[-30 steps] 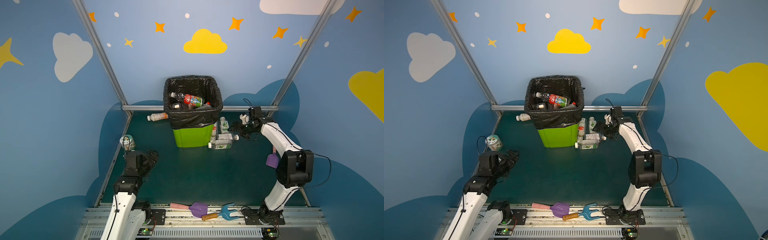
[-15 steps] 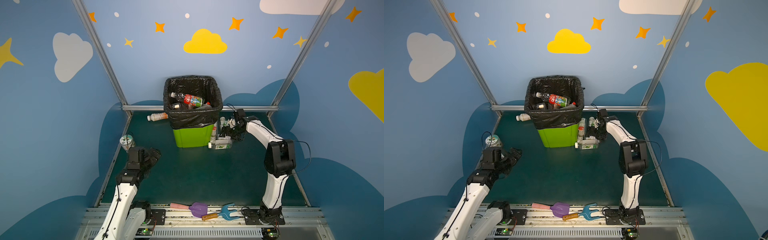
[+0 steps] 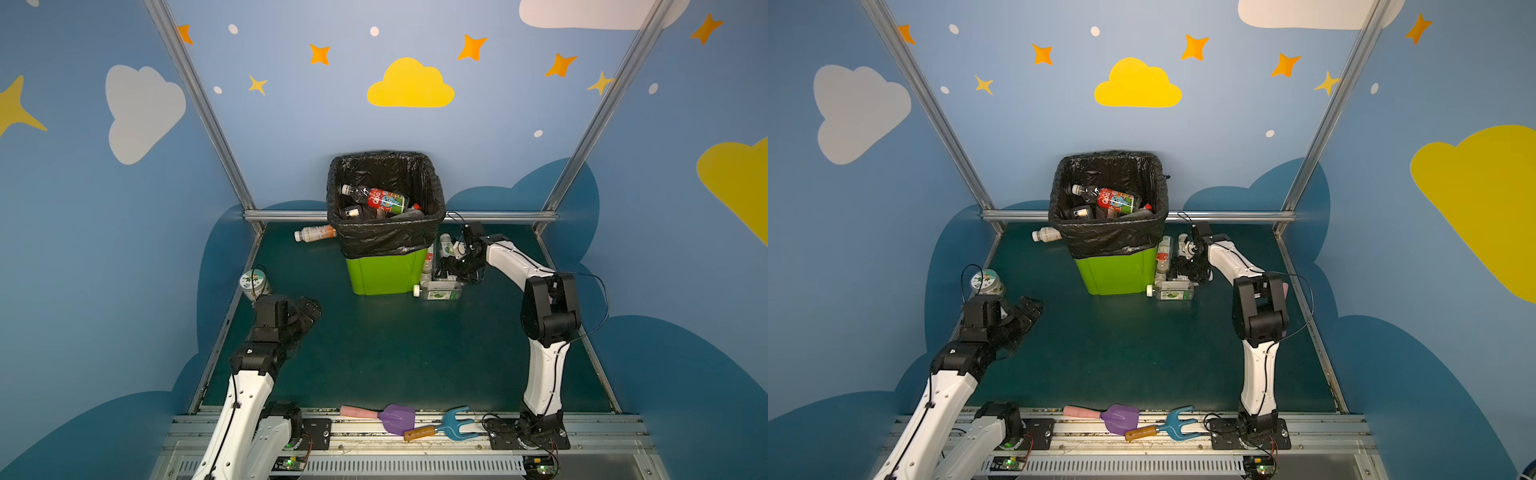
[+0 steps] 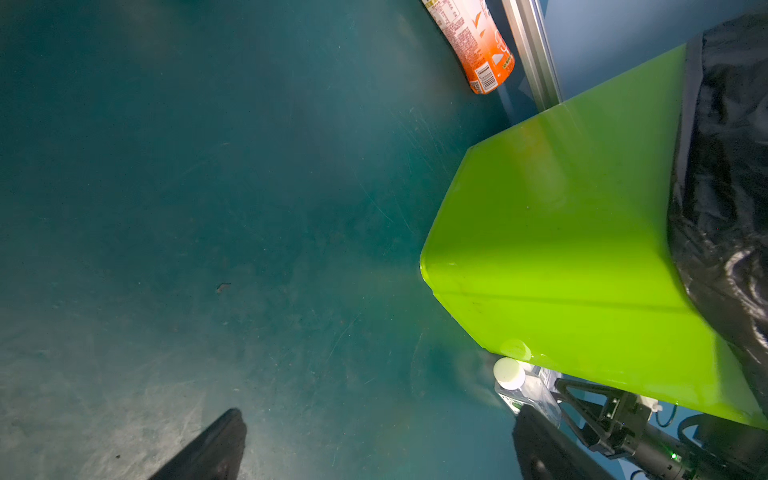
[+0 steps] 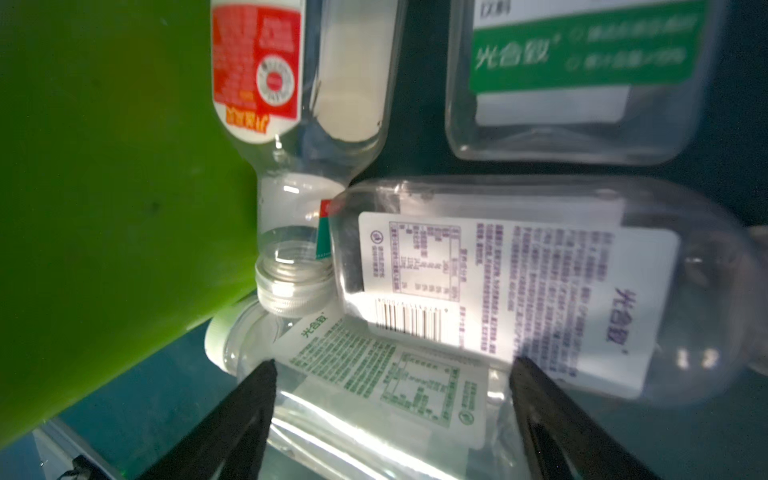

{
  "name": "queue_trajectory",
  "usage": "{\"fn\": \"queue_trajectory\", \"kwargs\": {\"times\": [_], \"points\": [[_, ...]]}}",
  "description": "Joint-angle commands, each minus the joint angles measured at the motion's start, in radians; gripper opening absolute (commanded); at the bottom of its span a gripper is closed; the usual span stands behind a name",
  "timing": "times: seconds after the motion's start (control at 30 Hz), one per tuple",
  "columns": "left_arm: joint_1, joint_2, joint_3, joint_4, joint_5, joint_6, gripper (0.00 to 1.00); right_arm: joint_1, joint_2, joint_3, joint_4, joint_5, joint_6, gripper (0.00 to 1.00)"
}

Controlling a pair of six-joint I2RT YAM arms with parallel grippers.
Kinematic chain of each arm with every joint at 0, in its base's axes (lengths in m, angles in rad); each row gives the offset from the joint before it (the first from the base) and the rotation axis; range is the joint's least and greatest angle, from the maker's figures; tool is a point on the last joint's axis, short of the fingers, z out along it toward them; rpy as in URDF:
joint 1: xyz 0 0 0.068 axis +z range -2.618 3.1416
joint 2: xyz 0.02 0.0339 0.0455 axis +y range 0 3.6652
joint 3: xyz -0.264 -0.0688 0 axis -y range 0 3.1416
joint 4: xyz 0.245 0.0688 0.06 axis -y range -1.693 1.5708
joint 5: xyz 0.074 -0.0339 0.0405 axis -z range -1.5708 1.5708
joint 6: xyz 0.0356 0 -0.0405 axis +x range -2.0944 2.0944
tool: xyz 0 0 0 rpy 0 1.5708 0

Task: Throw the plastic bottles in the bin
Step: 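Close the right gripper on the clear green-label bottle at the bin base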

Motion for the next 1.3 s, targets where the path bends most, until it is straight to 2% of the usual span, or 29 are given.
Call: {"fn": "queue_trajectory", "kwargs": {"times": [0.0,0.17,0.4,0.7,0.83,1.1,1.27], "points": [[0.002,0.003,0.017,-0.01,-0.015,0.015,1.0,0.012,-0.069,-0.071,-0.002,-0.094,0.018,0.86],[0.004,0.025,0.018,0.008,-0.005,0.018,1.0,0.026,-0.103,-0.142,-0.009,-0.178,0.041,0.86],[0.005,0.047,0.014,0.029,0.002,0.021,1.0,0.084,-0.18,-0.228,0.004,-0.182,0.045,0.86],[0.008,0.05,0.01,0.035,0.008,0.029,1.0,0.191,-0.154,-0.208,-0.038,0.134,-0.008,0.88],[0.01,0.033,0.004,0.022,0.002,0.032,1.0,0.222,-0.132,-0.206,-0.046,0.211,-0.008,0.87],[0.011,0.0,-0.011,-0.001,-0.049,0.034,1.0,0.239,-0.114,-0.198,-0.054,0.248,0.02,0.59],[0.011,0.003,-0.004,-0.015,-0.062,0.045,1.0,0.239,-0.133,-0.202,-0.063,0.262,0.033,0.49]]}}
